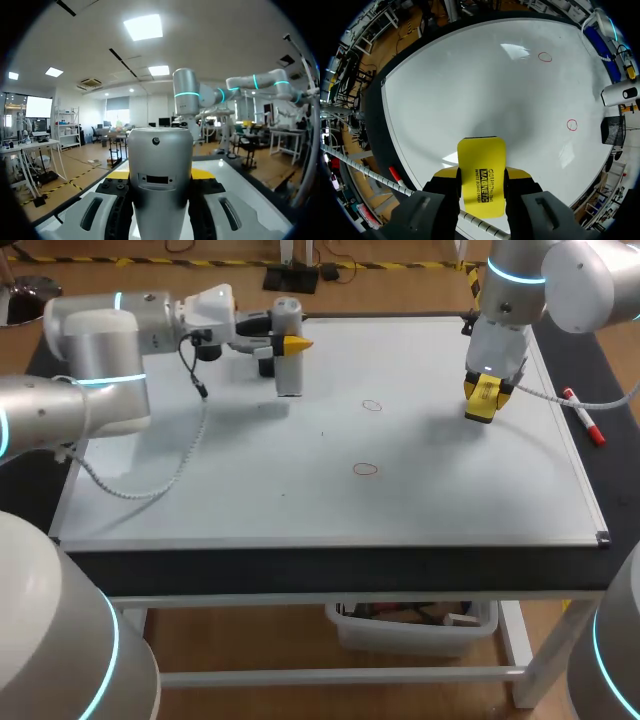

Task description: Pick up the inspection probe, press it on each red-marked spot on the whiteboard one by one, put down the probe, pick up the eraser, and wipe off all the red marks.

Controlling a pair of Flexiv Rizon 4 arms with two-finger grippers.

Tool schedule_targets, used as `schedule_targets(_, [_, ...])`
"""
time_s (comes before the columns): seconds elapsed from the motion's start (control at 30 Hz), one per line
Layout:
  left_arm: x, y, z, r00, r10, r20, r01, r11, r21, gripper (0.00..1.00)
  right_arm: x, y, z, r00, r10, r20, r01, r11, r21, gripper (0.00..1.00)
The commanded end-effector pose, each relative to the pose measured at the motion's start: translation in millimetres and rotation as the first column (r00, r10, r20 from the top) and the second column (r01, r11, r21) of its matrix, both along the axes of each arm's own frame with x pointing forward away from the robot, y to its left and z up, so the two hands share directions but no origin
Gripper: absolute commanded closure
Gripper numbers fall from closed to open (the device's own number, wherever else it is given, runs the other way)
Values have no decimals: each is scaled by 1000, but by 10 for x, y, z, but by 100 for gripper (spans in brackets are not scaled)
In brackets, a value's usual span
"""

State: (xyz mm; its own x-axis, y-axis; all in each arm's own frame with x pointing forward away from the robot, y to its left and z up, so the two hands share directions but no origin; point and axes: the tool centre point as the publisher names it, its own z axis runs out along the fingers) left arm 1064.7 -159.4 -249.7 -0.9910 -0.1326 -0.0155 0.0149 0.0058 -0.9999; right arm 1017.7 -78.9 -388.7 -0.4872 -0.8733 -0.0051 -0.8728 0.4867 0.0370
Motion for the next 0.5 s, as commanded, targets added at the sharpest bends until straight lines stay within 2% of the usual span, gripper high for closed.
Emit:
schedule_targets(0.03, [-253, 263, 55, 979, 203, -7, -203, 979, 18, 100, 8, -6, 9, 1000, 3, -1, -3, 1000, -3, 100])
schedule_targets(0.5, [-437, 851, 18, 941, 338, 4, -338, 941, -1, 100, 8, -6, 9, 1000, 3, -1, -3, 1000, -3, 100])
